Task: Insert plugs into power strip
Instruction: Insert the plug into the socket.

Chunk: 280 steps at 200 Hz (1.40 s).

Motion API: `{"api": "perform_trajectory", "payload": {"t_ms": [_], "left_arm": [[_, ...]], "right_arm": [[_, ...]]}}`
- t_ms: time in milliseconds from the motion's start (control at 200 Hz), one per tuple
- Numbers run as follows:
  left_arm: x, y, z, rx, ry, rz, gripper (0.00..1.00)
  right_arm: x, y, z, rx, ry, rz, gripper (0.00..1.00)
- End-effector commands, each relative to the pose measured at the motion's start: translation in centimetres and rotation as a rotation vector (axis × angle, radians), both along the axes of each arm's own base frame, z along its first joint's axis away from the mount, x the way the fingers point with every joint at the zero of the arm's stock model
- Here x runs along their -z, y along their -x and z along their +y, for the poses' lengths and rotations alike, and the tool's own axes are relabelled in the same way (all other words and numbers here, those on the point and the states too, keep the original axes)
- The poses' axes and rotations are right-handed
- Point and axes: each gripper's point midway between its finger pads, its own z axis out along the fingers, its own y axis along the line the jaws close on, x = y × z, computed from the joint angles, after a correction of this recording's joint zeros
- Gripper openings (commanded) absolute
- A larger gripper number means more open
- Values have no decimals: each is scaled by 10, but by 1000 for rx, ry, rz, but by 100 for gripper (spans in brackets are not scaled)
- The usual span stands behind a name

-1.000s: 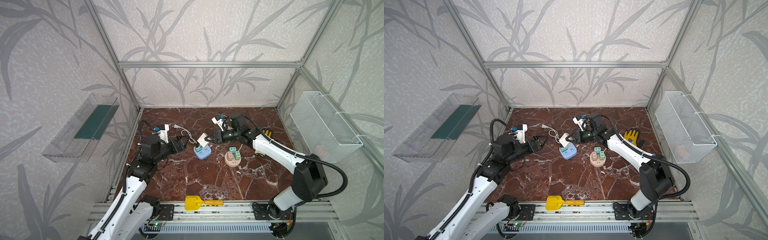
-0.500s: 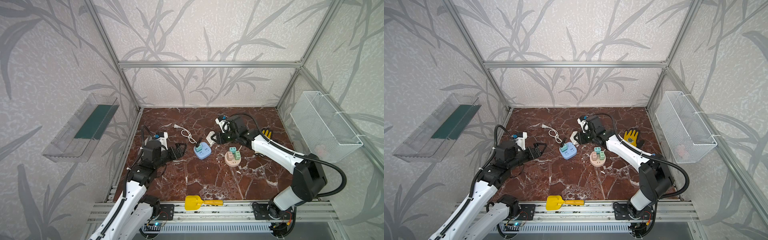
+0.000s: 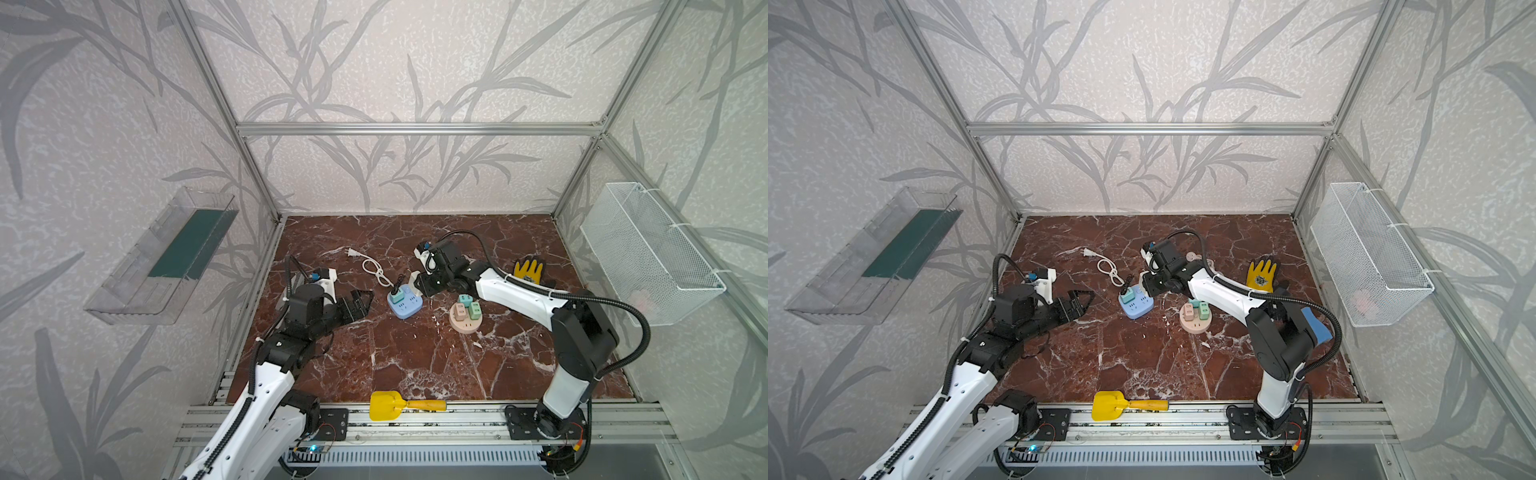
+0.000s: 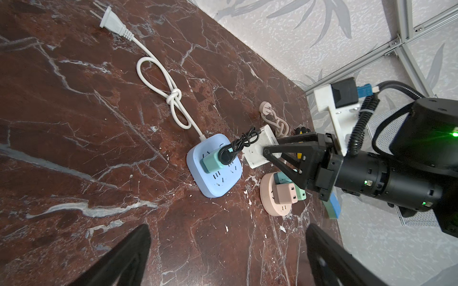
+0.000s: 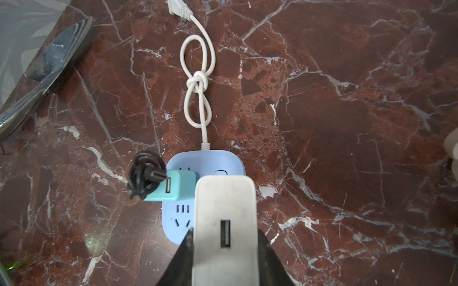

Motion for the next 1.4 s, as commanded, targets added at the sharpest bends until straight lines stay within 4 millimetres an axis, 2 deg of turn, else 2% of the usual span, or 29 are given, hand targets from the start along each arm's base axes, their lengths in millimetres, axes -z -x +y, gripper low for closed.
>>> {"api": "perform_trajectory", "payload": {"t_ms": [0, 455, 855, 1395], "left_arm": [[-2, -3, 0, -3, 10, -10, 97], [4, -3, 0, -8, 15, -4, 97], [8, -4, -2, -3, 21, 5, 97], [10, -4, -3, 2, 30, 7, 97]], "right_arm": [[-15, -12, 11, -5, -18, -66, 0], [-5, -13, 22, -16, -1, -63, 0], [-2, -3, 29, -41, 44, -68, 0], [2, -3, 22, -18, 97, -97, 0]]}}
